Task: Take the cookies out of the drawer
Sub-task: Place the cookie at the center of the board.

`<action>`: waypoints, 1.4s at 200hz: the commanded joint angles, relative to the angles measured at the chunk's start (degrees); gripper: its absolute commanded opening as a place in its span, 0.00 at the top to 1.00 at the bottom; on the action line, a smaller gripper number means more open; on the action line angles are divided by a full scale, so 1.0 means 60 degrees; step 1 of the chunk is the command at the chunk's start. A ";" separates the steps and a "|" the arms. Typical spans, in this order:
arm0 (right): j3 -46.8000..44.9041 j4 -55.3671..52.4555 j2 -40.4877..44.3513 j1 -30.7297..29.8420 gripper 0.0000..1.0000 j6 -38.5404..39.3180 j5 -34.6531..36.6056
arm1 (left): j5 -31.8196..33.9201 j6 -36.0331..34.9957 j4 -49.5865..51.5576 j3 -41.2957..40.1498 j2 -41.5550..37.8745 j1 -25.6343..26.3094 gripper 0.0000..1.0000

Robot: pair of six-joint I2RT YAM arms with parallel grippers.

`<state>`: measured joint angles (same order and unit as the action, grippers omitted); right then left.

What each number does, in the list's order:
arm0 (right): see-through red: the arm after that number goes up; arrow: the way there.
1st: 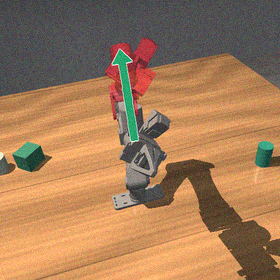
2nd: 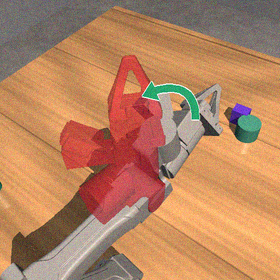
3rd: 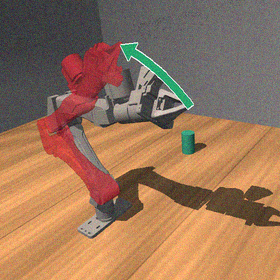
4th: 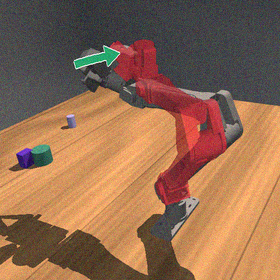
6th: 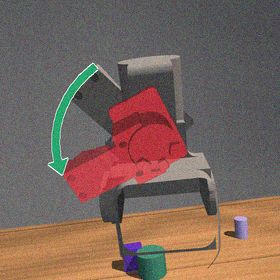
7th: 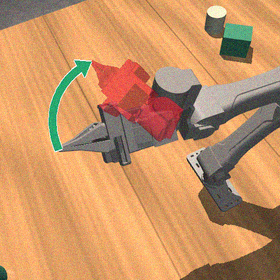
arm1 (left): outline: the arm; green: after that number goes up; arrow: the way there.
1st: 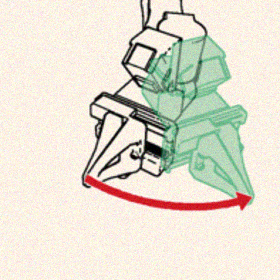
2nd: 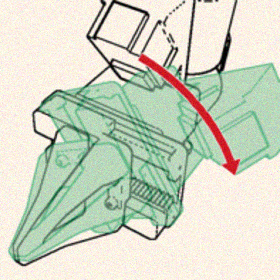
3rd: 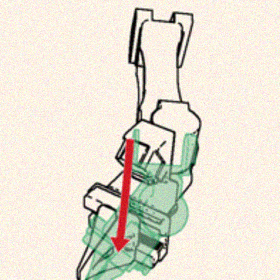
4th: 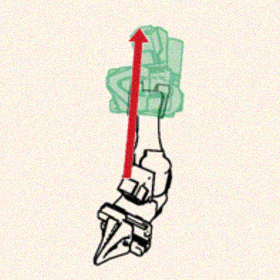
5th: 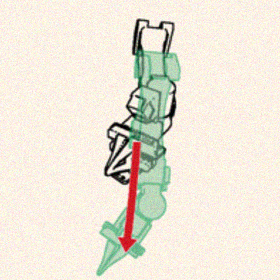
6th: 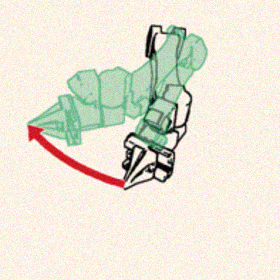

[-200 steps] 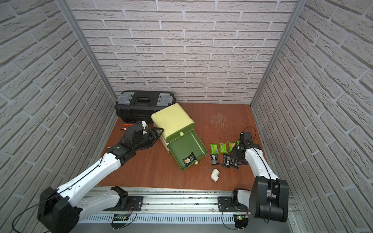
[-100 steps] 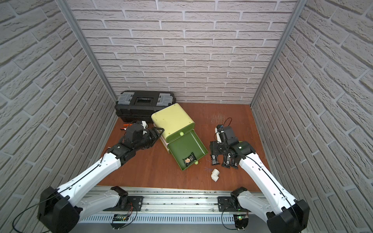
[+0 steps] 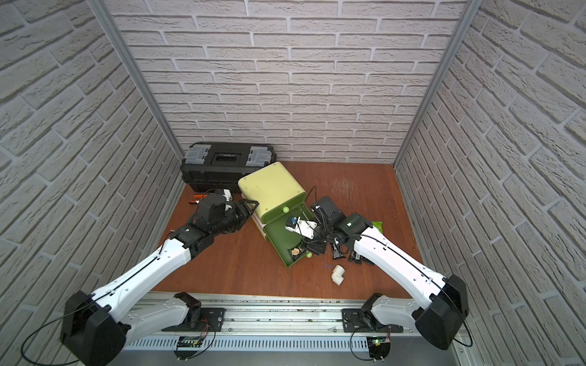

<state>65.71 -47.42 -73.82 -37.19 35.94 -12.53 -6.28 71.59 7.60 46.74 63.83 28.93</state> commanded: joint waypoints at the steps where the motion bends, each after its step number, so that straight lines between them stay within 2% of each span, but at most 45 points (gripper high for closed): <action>1: 0.0697 -0.0552 -0.0891 -0.0284 0.37 0.2846 -0.0527 | 0.0092 -0.0183 0.0816 -0.0113 0.0228 -0.0050 0.30; 35: 0.1672 -0.1379 -0.2416 -0.0771 0.41 0.3978 0.0295 | 0.0154 -0.0205 0.0971 -0.0169 0.0071 -0.0060 0.30; 104: 0.1507 -0.0948 -0.3444 -0.1003 0.50 0.4913 0.1224 | 0.0170 -0.0184 0.0971 -0.0198 0.0022 -0.0061 0.30; 208: 0.1768 -0.0801 -0.4523 -0.1006 0.65 0.4805 0.1961 | 0.0153 -0.0195 0.1010 -0.0200 0.0013 -0.0079 0.30; 280: 0.1982 -0.0904 -0.4947 -0.1002 0.70 0.4646 0.2089 | 0.0182 -0.0182 0.1056 -0.0227 -0.0079 -0.0112 0.31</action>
<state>76.25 -52.27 -102.21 -42.65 64.73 -0.19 -6.26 71.59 8.38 46.76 63.18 28.71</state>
